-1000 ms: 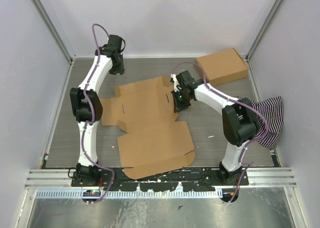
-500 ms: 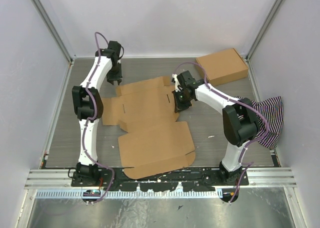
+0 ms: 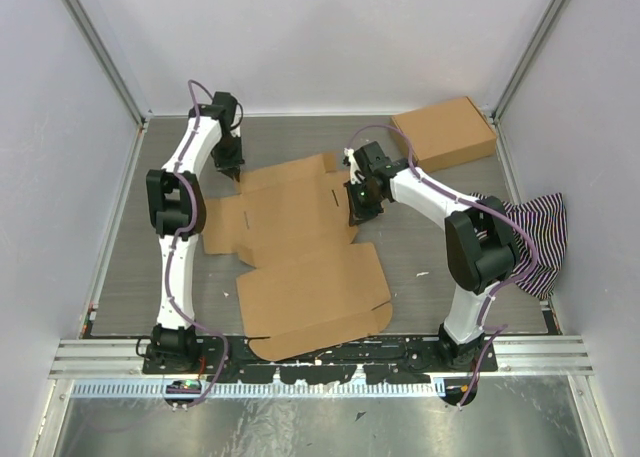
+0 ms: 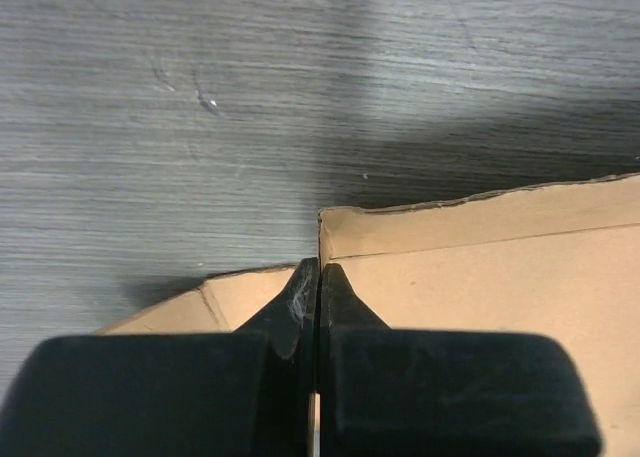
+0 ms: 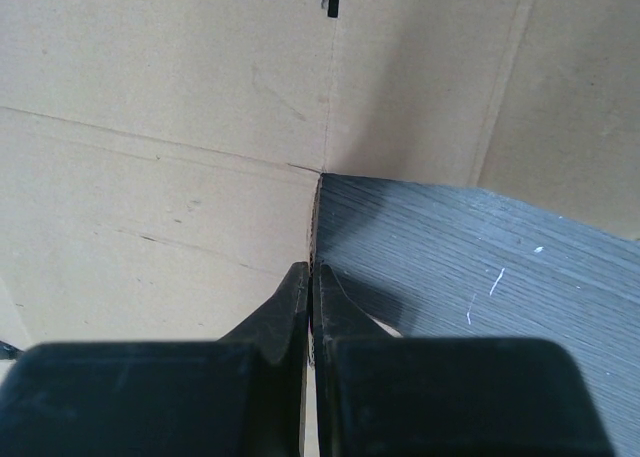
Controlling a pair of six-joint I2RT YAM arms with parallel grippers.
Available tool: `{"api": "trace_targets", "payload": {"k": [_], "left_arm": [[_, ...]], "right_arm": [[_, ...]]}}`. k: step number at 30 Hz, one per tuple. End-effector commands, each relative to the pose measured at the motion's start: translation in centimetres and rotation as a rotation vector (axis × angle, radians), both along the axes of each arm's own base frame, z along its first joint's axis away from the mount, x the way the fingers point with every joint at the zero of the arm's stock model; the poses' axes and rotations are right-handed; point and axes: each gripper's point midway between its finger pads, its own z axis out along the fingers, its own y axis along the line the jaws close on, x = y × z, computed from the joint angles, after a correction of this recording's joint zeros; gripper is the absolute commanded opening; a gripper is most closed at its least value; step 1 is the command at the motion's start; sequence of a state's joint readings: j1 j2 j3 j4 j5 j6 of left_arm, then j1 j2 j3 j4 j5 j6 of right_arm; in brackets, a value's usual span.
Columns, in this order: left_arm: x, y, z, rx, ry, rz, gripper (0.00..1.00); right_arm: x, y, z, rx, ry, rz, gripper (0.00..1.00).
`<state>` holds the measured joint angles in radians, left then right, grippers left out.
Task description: Fold the paper box
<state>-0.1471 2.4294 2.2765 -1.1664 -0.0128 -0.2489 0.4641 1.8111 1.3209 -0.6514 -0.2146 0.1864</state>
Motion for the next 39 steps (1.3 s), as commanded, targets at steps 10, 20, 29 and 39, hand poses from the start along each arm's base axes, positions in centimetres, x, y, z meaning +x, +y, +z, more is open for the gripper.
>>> {"api": "trace_targets", "payload": {"k": [10, 20, 29, 39], "left_arm": [[3.3, -1.9, 9.4, -0.145, -0.313, -0.025, 0.00], [6.0, -3.1, 19.3, -0.215, -0.868, -0.082, 0.00], [3.7, -4.9, 19.0, -0.298, -1.047, -0.203, 0.00], [3.1, -6.2, 20.3, -0.345, -1.123, -0.258, 0.00]], "right_arm": [[3.4, 2.3, 4.5, 0.084, -0.136, 0.024, 0.48], [11.0, -1.1, 18.1, 0.256, -0.419, -0.050, 0.52], [13.7, -2.4, 22.9, 0.288, -0.550, -0.015, 0.50], [15.7, -2.4, 20.0, 0.249, -0.519, -0.034, 0.44]]}}
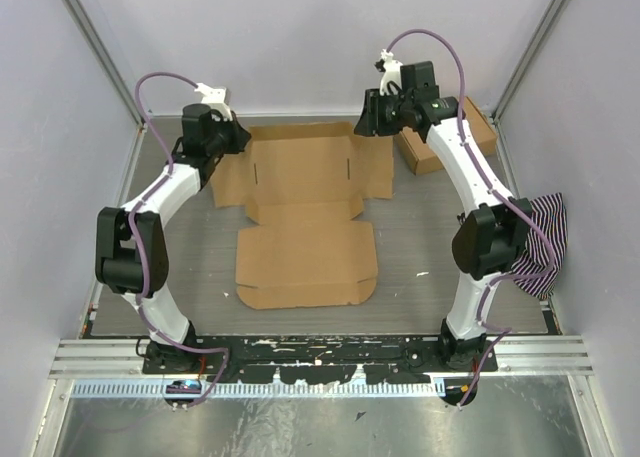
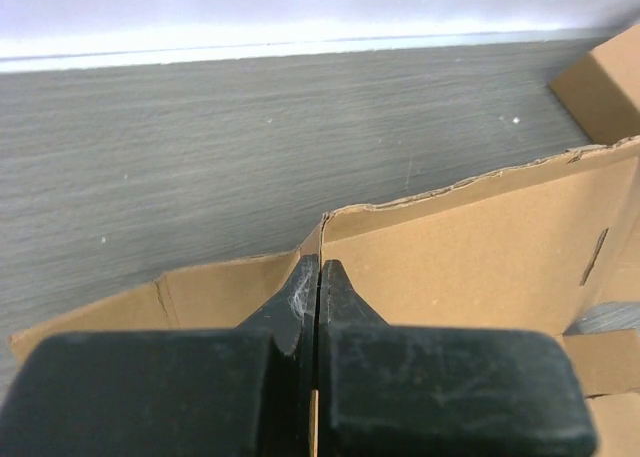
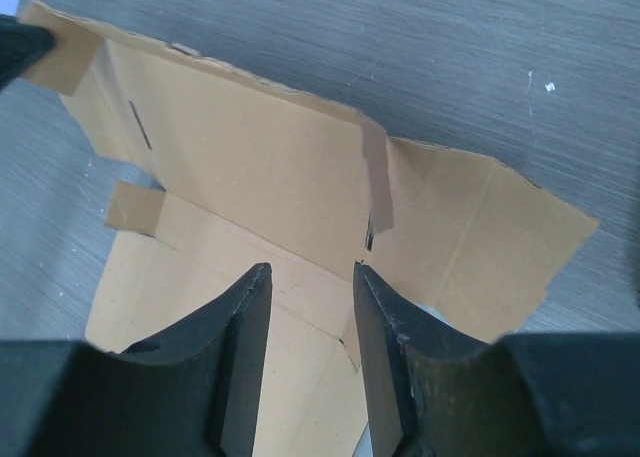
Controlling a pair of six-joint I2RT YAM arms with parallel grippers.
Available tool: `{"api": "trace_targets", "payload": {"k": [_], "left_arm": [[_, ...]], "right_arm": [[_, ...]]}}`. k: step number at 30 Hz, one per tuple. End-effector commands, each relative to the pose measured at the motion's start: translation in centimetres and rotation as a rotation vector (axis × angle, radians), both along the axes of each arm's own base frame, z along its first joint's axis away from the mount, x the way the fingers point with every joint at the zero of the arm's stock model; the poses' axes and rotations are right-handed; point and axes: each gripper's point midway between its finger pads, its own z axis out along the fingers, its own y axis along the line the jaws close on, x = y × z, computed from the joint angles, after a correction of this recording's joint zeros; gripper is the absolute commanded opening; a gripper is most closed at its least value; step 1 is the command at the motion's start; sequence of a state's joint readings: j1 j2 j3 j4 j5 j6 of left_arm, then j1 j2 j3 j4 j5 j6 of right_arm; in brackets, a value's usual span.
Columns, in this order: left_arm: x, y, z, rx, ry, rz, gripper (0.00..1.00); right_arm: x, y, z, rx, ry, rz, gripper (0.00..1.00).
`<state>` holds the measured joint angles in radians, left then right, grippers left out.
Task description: Fold the paper box
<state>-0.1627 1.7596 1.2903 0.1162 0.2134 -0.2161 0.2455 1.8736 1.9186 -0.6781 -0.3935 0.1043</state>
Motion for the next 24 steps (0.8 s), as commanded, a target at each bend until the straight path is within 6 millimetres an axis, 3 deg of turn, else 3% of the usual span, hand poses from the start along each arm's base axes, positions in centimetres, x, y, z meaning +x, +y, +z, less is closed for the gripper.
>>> {"api": "trace_targets", "payload": {"k": [1, 5, 13, 22, 24], "left_arm": [[0.3, -1.2, 6.9, -0.040, -0.205, -0.056, 0.00], [0.4, -1.6, 8.1, -0.043, -0.231, -0.075, 0.00], [0.2, -2.3, 8.8, -0.038, -0.251, -0.106, 0.00], [0.3, -3.0, 9.0, -0.034, -0.237, -0.119, 0.00], [0.3, -2.9, 8.8, -0.039, -0.204, -0.108, 0.06]], "right_arm": [[1.7, -0.2, 0.0, -0.033, -0.051, -0.017, 0.43], [2.8, -0.8, -1.0, -0.096, -0.063, -0.060, 0.42], [3.9, -1.2, -1.0, -0.151, -0.112, -0.098, 0.40], [3.3, 1.1, -1.7, -0.181, -0.095, -0.058, 0.06], [3.1, 1.5, -2.1, -0.206, -0.100, -0.070, 0.03]]}}
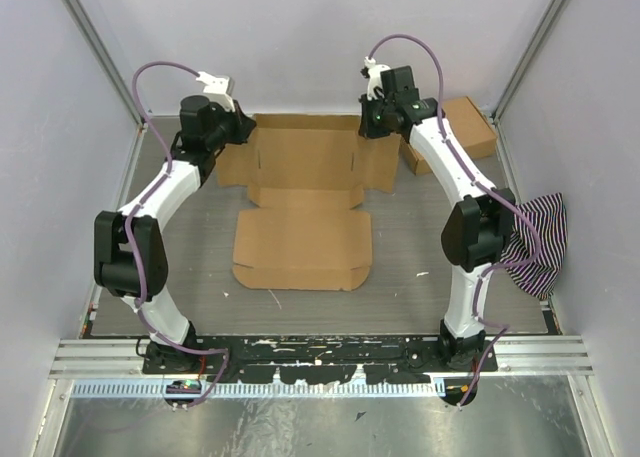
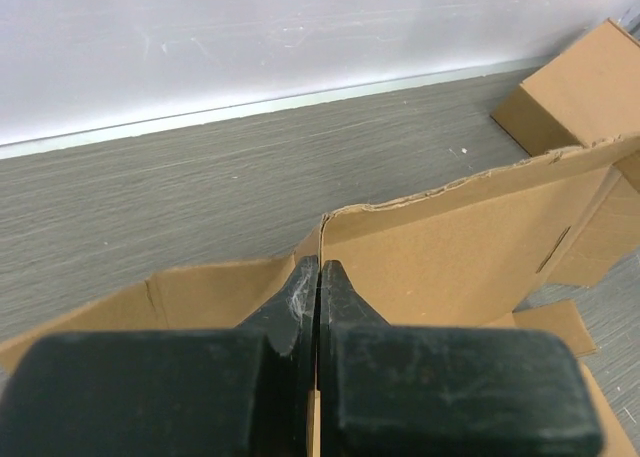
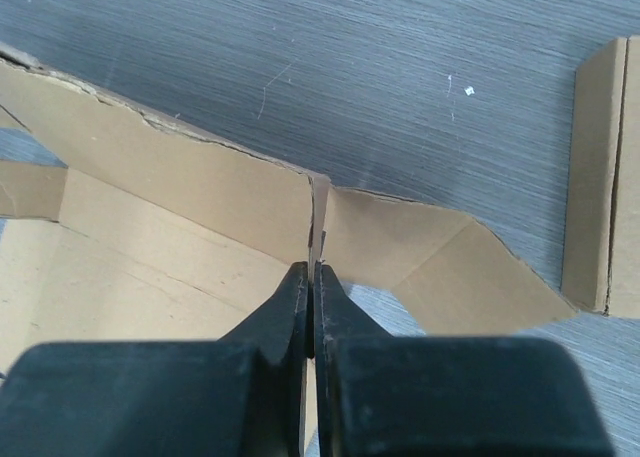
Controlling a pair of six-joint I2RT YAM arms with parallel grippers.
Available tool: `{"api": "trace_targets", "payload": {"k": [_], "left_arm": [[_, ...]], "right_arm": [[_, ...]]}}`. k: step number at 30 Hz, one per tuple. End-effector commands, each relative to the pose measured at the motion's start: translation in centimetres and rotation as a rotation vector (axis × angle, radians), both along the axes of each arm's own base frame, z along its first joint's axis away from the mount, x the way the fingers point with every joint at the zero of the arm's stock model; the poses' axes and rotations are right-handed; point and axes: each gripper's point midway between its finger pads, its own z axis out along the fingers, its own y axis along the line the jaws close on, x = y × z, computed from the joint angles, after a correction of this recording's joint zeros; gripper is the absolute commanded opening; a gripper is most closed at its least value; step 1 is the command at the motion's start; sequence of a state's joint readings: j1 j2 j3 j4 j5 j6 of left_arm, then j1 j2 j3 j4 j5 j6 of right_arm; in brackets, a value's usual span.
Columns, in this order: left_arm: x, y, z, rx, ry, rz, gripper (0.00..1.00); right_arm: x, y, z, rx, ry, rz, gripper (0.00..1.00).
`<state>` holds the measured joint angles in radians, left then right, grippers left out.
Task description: Fold the paper box
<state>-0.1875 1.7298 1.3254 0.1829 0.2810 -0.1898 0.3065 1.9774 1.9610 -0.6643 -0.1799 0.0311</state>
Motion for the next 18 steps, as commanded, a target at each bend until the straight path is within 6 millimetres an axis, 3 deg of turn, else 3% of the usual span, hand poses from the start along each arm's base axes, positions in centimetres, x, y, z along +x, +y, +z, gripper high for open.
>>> {"api": "trace_targets", "payload": {"k": [1, 4, 7, 11, 18], "left_arm": [[0.3, -0.3, 4.2, -0.027, -0.050, -0.001, 0.13], [0.2, 0.1, 4.4, -0.038, 0.020, 0.038, 0.28], [-0.2, 0.4, 5.3, -0.038, 0.041, 0.055, 0.36], [-1.2, 1.5, 5.8, -0.002, 0.063, 0.096, 0.40], [-4.1, 3.1, 4.3, 0.109, 0.126, 0.114, 0.40]], "right_arm": [[0.3, 1.6, 1.8, -0.035, -0.087, -0.008, 0.02], [0.4, 2.0, 2.3, -0.021, -0.162, -0.063, 0.01], [0.6, 1.9, 2.4, 0.006, -0.224, -0.125, 0.01], [0.4, 1.9, 3.2, 0.013, -0.321, -0.191, 0.01], [-2.0, 1.6, 4.2, 0.049, -0.536, -0.262, 0.01]]}}
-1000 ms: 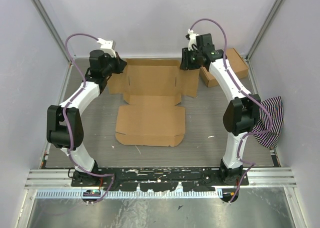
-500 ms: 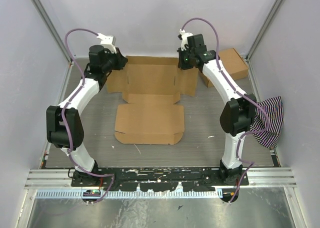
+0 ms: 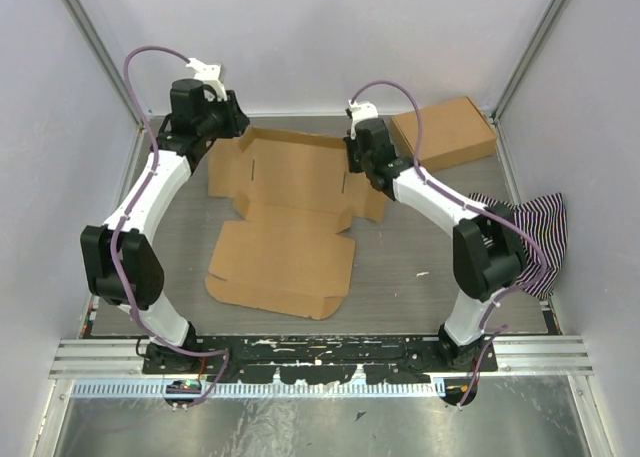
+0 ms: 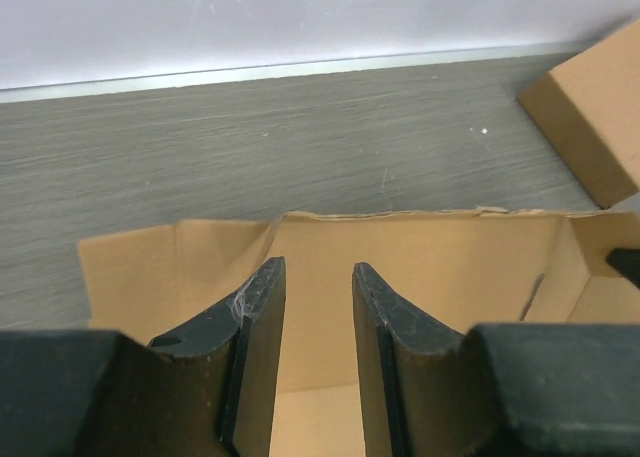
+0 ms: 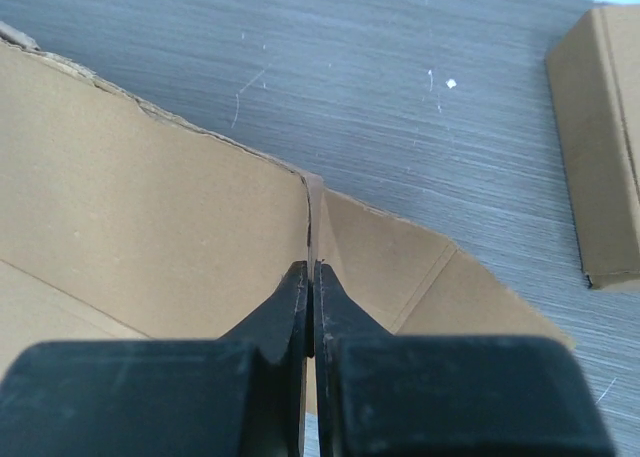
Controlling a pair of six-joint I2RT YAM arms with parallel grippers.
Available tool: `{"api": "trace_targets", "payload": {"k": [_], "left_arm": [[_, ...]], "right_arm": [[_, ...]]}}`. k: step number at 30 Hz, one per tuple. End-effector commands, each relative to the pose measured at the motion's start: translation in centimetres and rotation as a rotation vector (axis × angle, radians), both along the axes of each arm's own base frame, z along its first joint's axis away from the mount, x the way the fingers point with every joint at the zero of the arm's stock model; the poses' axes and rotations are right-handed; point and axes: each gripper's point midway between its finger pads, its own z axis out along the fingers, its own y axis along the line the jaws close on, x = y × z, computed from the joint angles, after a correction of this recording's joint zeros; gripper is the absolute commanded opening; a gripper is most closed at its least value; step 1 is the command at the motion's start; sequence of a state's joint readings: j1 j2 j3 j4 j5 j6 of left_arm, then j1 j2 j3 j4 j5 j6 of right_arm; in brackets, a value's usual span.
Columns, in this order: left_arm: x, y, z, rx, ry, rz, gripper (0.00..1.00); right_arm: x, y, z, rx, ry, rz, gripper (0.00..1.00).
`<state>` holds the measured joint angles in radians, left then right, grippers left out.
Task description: Fold the paper box
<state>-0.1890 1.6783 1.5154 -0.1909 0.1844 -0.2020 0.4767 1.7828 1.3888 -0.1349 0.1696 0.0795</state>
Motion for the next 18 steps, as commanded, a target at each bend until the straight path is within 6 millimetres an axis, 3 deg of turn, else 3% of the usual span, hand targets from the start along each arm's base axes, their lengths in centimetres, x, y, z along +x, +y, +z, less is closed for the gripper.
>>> {"api": "trace_targets", "payload": {"k": [1, 5, 11, 18], "left_arm": [[-2.6, 1.4, 0.8, 0.085, 0.003, 0.016, 0.40], [-3.5, 2.1, 0.0, 0.119, 0.011, 0.029, 0.40], [-4.1, 0.8, 0.7, 0.123, -0.007, -0.006, 0.40], [-5.8, -0.8, -0.2, 0.170, 0.000, -0.040, 0.39]], "right_arm": [[0.5, -0.6, 9.6, 0.136, -0.379, -0.092, 0.01], [-0.8, -0.8, 10.9, 0.200, -0.476, -0.091, 0.01], [-2.2, -1.3, 12.0, 0.237, -0.579, -0.087, 0.01], [-2.3, -0.9, 11.2, 0.227, -0.576, -0.111, 0.01]]}}
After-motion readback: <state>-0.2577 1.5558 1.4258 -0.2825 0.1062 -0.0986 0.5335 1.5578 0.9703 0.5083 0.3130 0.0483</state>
